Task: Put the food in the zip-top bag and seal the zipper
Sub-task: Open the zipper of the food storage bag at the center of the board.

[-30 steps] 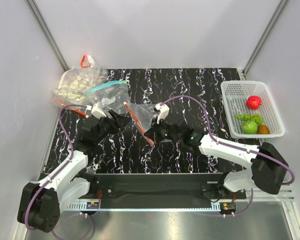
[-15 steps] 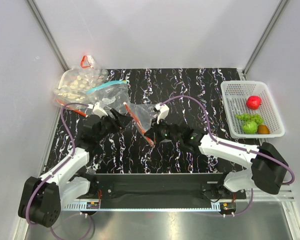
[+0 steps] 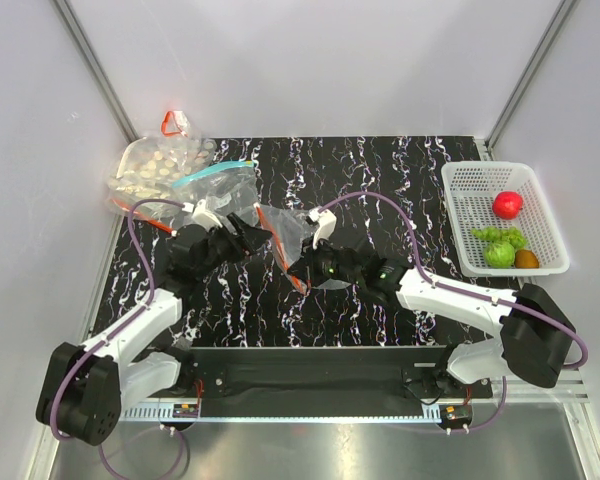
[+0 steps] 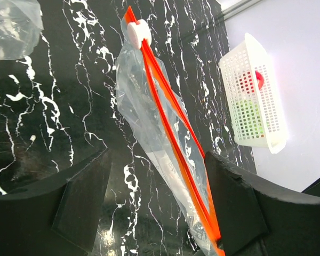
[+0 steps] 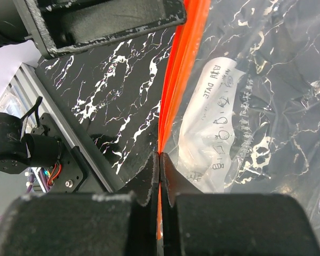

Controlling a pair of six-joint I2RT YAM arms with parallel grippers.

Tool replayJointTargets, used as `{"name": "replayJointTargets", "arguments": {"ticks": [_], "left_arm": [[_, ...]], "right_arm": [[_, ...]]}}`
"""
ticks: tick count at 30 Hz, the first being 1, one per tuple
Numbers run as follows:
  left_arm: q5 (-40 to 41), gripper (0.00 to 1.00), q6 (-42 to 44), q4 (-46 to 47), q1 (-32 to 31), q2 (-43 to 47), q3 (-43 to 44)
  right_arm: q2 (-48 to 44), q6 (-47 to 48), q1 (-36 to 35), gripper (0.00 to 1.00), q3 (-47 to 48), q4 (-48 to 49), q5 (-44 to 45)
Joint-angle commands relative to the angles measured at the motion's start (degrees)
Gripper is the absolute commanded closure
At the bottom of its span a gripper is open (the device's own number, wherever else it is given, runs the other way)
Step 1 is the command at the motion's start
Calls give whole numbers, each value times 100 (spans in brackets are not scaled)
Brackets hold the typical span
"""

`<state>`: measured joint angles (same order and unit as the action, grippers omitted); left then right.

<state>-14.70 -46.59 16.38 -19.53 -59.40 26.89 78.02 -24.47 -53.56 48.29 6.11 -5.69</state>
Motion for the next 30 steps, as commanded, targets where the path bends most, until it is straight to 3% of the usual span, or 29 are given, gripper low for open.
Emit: {"name": "replayJointTargets", "arguments": {"ticks": [1, 12, 18, 26, 28, 30], "left_arm": [[108, 26, 45, 365, -60, -20, 185], [169, 49, -8, 401, -95, -212, 211], [222, 45, -61, 454, -104, -222, 193], [248, 48, 18, 409, -253, -458, 395], [274, 53, 27, 410, -332, -546, 500], [345, 65, 80, 410, -437, -599, 571]], "right_arm": [[-23, 3, 21, 100, 207, 136, -46], [-146, 12, 21, 100, 181, 189, -72], [-217, 21, 12, 100, 145, 180, -54], [-59, 91, 21, 100, 180, 206, -300], [-6, 118, 21, 100, 198, 233, -414], [38, 153, 21, 100, 233, 242, -476]]}}
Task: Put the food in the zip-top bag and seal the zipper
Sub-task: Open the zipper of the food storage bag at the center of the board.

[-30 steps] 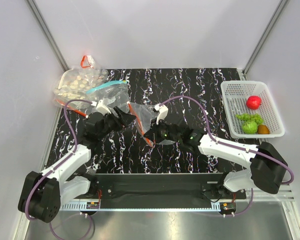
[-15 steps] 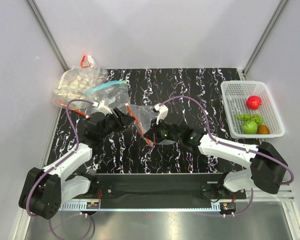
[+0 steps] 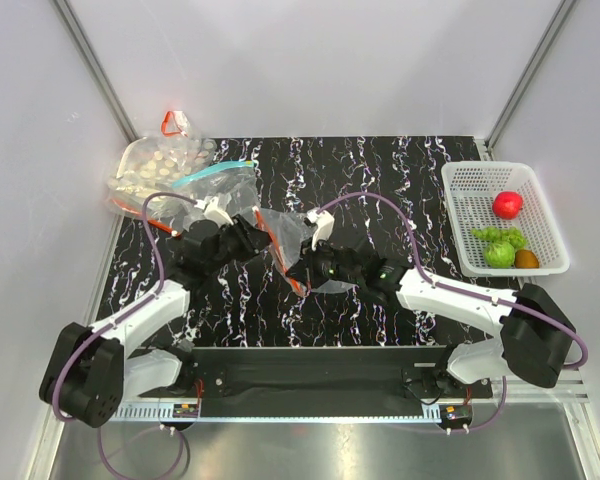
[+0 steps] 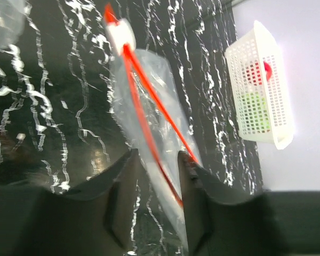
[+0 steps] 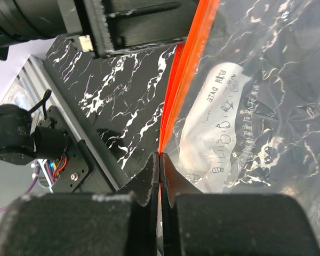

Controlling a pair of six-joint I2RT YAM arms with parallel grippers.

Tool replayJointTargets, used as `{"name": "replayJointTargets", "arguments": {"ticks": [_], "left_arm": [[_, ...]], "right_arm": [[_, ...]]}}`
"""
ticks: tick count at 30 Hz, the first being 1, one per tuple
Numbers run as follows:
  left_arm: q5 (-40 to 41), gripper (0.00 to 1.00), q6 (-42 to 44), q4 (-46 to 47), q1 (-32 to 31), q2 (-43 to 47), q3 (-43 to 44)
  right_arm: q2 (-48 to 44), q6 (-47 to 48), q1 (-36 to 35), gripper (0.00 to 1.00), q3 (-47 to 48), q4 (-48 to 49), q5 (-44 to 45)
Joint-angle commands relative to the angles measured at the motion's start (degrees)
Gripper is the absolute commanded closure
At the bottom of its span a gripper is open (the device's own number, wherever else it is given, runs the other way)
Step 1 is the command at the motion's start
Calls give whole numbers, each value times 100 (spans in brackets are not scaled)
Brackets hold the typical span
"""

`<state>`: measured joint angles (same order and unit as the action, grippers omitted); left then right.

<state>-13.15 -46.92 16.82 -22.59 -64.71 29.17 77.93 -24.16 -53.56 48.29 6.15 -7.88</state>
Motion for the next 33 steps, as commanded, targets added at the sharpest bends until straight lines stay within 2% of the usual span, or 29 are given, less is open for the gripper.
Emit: {"name": "replayJointTargets", "arguments": {"ticks": [1, 2, 4, 5, 7, 8, 13, 16, 23, 29, 33], "left_arm": [[216, 71, 147, 357, -158, -77, 353], [260, 85, 165, 348, -175, -68, 361], [321, 96, 244, 226, -176, -33, 414], [382, 100, 288, 147, -184, -16, 423], [497, 100, 419, -142, -219, 159, 519], [680, 100, 577, -239, -298, 239, 546], [1296, 100, 1165, -1022, -746, 713, 932], [1744, 100, 1430, -1409, -1141, 854, 1187], [2201, 100, 1712, -1927, -1599, 1118, 1556], [2527, 100, 1905, -2297, -1810, 1145, 1785], [2536, 100, 1879, -2376, -1916, 1162, 1847]], "right_arm": [[47, 114, 12, 100, 233, 237, -267], [21, 122, 21, 100, 225, 220, -267], [3, 140, 21, 97, 216, 193, -206], [-49, 140, 21, 82, 207, 159, -162], [-94, 184, 21, 71, 224, 97, -13], [-146, 193, 21, 62, 251, -60, 75], [-243, 359, 12, 52, 706, -685, 637], [-243, 474, 21, 46, 953, -940, 621], [-217, 500, 12, 44, 1340, -1037, 595], [-243, 474, 12, 35, 1420, -905, 471], [-129, 491, 12, 36, 1542, -958, 507]]}}
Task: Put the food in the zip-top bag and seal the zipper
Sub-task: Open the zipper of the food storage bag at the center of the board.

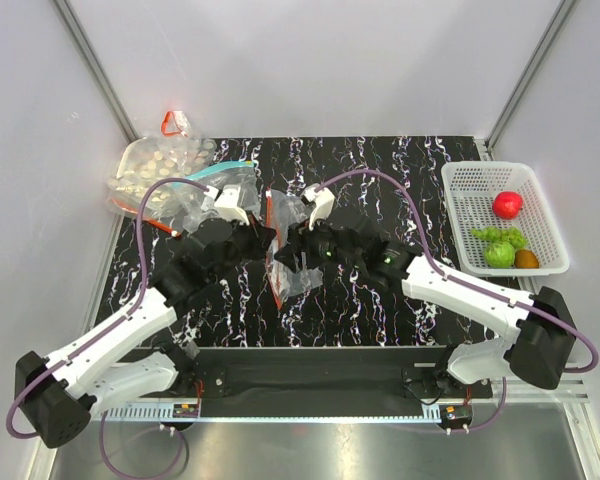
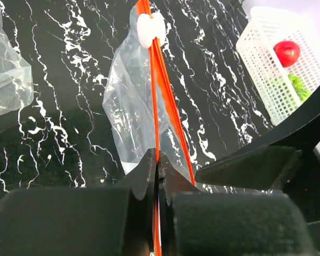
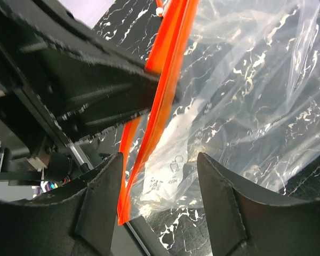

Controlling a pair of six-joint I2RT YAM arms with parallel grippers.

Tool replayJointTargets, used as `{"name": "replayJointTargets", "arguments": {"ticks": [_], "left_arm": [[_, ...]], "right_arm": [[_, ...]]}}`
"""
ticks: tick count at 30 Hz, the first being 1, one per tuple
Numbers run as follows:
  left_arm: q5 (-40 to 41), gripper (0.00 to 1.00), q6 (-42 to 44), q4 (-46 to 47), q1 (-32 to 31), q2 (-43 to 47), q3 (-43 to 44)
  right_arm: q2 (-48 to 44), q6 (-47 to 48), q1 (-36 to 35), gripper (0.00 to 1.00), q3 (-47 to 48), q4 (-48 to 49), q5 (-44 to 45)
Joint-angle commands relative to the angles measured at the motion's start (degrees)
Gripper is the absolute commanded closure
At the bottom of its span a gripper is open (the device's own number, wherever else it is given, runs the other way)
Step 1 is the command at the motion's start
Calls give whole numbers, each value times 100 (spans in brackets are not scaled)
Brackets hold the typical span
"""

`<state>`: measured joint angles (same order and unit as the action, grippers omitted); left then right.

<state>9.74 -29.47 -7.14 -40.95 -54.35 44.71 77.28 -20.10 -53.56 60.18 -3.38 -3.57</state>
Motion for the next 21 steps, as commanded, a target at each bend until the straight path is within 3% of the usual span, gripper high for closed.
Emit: {"name": "replayJointTargets", "arguments": {"ticks": [1, 8, 12, 16, 21], "left_arm": [[265, 100, 135, 2, -141, 126, 302], [906, 100, 319, -384, -598, 47, 626], [1564, 100, 521, -858, -853, -41, 1003], [2284, 100, 697, -1280, -1029, -111, 1390], [3427, 100, 785, -2317, -1450, -575, 2250]], "right_arm": [[15, 85, 4, 36, 371, -57, 102], [139, 6, 4, 43, 547, -251, 551], [156, -169, 12, 72, 661, -392, 972], [104, -266, 12, 88, 617, -374, 1034], [138, -599, 56, 100, 477, -313, 1254]]}}
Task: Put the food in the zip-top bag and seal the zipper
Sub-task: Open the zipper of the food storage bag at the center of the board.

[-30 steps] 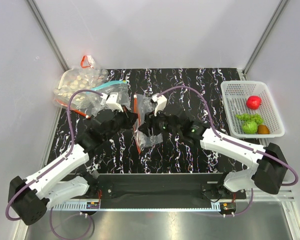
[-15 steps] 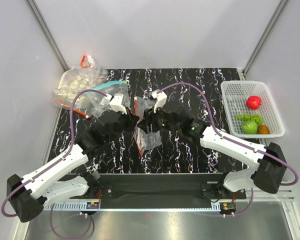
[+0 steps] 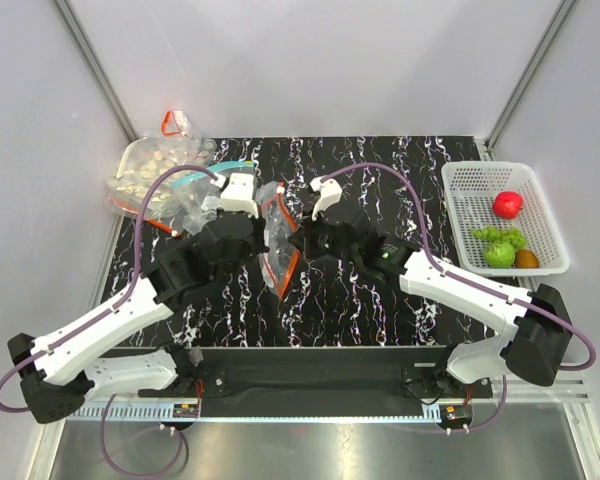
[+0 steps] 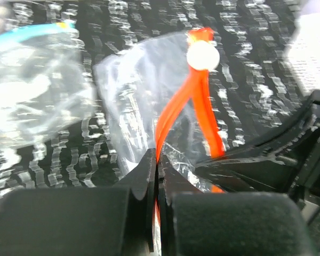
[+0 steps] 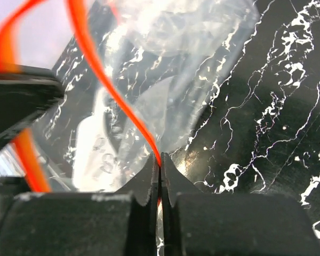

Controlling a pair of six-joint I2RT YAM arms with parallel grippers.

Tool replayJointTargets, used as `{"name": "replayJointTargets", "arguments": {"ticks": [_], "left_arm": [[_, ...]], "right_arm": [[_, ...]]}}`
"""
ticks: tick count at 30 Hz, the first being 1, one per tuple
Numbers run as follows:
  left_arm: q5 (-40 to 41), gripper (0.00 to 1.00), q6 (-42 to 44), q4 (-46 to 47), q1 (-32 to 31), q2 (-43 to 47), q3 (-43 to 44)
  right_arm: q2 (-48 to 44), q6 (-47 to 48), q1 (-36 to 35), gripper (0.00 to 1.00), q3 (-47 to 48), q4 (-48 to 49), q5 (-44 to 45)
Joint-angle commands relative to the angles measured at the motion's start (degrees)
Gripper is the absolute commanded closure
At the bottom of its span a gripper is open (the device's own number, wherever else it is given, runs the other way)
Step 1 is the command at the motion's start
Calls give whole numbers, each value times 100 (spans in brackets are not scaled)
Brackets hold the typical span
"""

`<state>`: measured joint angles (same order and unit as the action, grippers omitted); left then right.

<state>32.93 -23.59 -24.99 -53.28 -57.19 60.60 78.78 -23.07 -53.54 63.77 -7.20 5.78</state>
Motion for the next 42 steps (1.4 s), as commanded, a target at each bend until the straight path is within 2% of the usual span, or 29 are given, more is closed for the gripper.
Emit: {"name": "replayJointTargets", "arguments": {"ticks": [1, 5, 9, 11, 13, 16, 21, 27, 31, 42], "left_arm": [[1241, 100, 206, -881, -288, -423, 820], [1646, 100, 171, -1613, -526, -1188, 1498], [1243, 99, 224, -1360, -543, -1497, 1342], [883, 92, 267, -1044, -543, -1532, 1183], [524, 70, 259, -728, -543, -1550, 938], [146, 56, 233, -359, -543, -1637, 621], [-216, 54, 75, -146, -544, -2023, 479], [-726, 35, 162, 284, -552, -1762, 252], [-1121, 32, 180, 416, -543, -1550, 163], [-1333, 35, 276, 337, -543, -1444, 57]], "right_arm": [[14, -390, 89, 100, 84, 87, 301], [181, -944, 326, 100, -241, 140, 257], [173, -1454, 765, 100, -908, 666, -85], [138, -1525, 810, 100, -1216, 983, -148], [137, -1473, 810, 100, -1296, 1036, -139], [137, -1446, 810, 100, -1428, 1072, -104], [85, -1428, 801, 100, -1578, 1107, -77], [-21, -1358, 801, 100, -1657, 1168, -77], [-188, -1279, 801, 100, -1771, 1309, -139], [-539, -1226, 801, 100, -1534, 949, -262]]}}
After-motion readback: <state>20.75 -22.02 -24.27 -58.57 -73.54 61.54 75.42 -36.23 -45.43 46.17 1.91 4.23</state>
